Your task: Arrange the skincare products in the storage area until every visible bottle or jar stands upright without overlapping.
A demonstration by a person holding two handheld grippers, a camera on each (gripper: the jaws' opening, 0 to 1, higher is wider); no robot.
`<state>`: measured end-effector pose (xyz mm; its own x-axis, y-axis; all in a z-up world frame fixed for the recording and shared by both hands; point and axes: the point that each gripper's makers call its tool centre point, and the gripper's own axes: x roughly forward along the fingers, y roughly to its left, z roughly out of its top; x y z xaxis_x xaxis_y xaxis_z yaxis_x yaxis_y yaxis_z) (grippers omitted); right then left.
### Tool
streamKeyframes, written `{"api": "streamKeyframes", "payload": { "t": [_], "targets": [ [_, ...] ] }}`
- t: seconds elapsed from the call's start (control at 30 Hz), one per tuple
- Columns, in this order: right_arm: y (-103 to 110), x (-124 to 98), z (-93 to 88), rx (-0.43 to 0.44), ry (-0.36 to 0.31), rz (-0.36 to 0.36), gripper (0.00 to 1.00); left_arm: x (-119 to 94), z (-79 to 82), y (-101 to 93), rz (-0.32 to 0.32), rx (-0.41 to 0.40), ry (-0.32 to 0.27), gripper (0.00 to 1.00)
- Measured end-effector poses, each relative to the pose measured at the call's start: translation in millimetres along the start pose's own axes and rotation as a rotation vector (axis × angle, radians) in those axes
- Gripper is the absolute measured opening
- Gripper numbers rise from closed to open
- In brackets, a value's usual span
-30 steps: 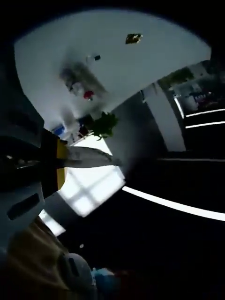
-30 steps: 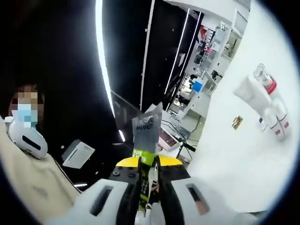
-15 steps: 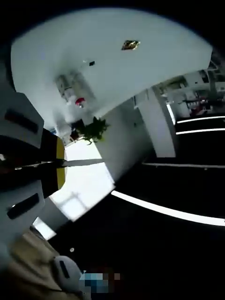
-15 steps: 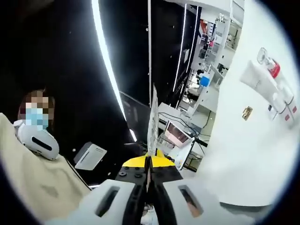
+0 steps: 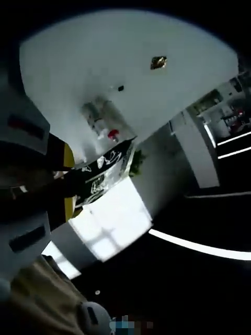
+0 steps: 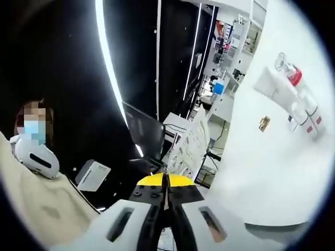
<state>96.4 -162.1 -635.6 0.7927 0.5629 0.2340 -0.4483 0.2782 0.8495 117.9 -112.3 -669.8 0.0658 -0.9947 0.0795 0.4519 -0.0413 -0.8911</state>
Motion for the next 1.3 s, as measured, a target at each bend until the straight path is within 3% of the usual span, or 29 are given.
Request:
{"api": "streamKeyframes", "payload": {
  "t": [0.17,0.3,0.37,0.43,0.5,0.57,0.73,1.0,1.3],
  "targets": [
    [-15.6,-2.0,-0.4,0.014,-0.012,-0.064,0.01,-0.5,-5.8,13.9,0.045,-0.045,0.02,0.1],
    [-40.4,-9.0,-3.2,0.008,0.006,-0.175,0.01,-2.7,-0.2,24.7,0.072,-0.093,0.009,0.0],
    [-43.3,-9.2,-3.4,-0.006,0.008,-0.188,0.01,-1.8,0.5,24.7,0.064,-0.095,0.013,0.0],
    [-49.9,-9.9,0.4,-0.078,0.003,-0.218,0.02,0.2,3.2,21.9,0.037,-0.104,0.003,0.0],
    [-60.3,-12.2,-0.8,-0.175,0.04,-0.278,0.05,3.4,9.7,13.8,-0.032,-0.144,-0.034,0.0],
    [-66.3,-11.3,1.4,-0.24,0.049,-0.313,0.06,5.6,12.0,16.8,-0.034,-0.16,-0.047,0.0],
    [-67.4,-8.3,3.8,-0.281,0.065,-0.306,0.11,12.8,16.1,21.2,-0.037,-0.168,-0.044,0.0],
    [-78.6,-3.1,-0.2,-0.31,0.089,-0.323,0.28,22.3,22.0,33.0,-0.027,-0.163,-0.02,0.0],
    [-83.9,-1.2,3.1,-0.318,0.074,-0.313,0.52,27.1,25.6,53.0,-0.008,-0.194,-0.006,0.0]
  ]
}}
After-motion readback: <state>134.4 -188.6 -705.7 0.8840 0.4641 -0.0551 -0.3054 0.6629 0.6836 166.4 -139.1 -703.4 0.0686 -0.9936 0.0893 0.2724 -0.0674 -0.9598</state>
